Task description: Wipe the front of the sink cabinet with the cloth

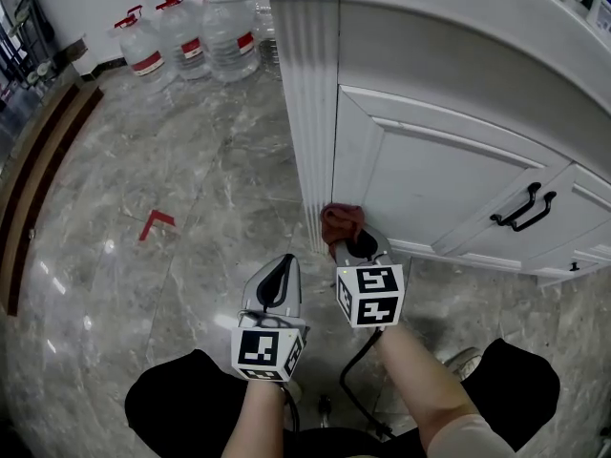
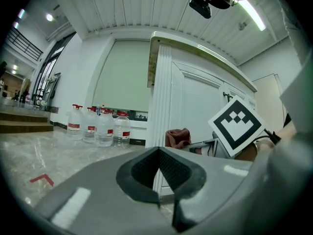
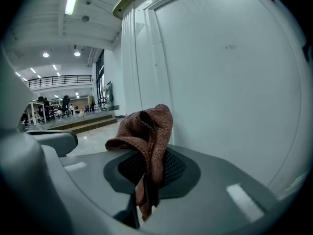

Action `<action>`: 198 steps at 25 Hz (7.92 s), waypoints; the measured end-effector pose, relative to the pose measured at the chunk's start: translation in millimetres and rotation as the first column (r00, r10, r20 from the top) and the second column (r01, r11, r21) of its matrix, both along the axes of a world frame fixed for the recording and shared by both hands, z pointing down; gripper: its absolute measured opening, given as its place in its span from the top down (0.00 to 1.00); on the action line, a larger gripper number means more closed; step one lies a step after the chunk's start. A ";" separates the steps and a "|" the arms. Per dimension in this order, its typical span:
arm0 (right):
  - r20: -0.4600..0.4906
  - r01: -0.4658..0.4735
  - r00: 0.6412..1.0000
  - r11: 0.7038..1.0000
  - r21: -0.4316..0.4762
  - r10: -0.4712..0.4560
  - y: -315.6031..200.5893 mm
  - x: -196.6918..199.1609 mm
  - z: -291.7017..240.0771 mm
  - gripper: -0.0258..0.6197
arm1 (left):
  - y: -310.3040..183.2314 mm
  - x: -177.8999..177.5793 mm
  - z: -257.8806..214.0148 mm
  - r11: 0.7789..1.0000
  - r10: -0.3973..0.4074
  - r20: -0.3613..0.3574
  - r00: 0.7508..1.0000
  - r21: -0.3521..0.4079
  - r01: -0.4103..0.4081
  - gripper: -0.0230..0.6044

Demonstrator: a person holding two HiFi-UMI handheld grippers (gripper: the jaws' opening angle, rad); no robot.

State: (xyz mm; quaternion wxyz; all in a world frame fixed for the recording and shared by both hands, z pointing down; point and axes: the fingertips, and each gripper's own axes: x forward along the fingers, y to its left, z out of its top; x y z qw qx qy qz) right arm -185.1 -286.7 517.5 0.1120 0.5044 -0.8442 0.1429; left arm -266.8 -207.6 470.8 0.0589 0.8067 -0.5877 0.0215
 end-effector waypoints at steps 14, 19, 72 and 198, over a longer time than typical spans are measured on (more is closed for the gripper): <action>-0.030 -0.138 0.990 0.990 0.007 0.138 7.0 102.9 -1.7 0.84 | -4.7 77.7 -4.5 0.992 0.125 -0.001 0.992 0.005 -0.125 0.96; -0.046 -0.200 0.979 0.980 0.007 0.200 14.1 147.6 -1.4 0.84 | -3.8 109.5 -5.1 0.984 0.178 -0.003 0.984 0.012 -0.177 0.96; -0.013 -0.130 0.991 0.973 -0.192 0.129 5.1 69.2 128.3 0.84 | -5.7 37.3 59.8 0.994 0.065 0.028 0.998 -0.094 -0.062 0.96; -0.056 -0.274 0.953 0.925 0.265 0.298 60.1 407.5 -194.5 0.83 | 41.8 360.7 -129.3 0.924 0.313 0.079 0.947 0.207 -0.322 0.96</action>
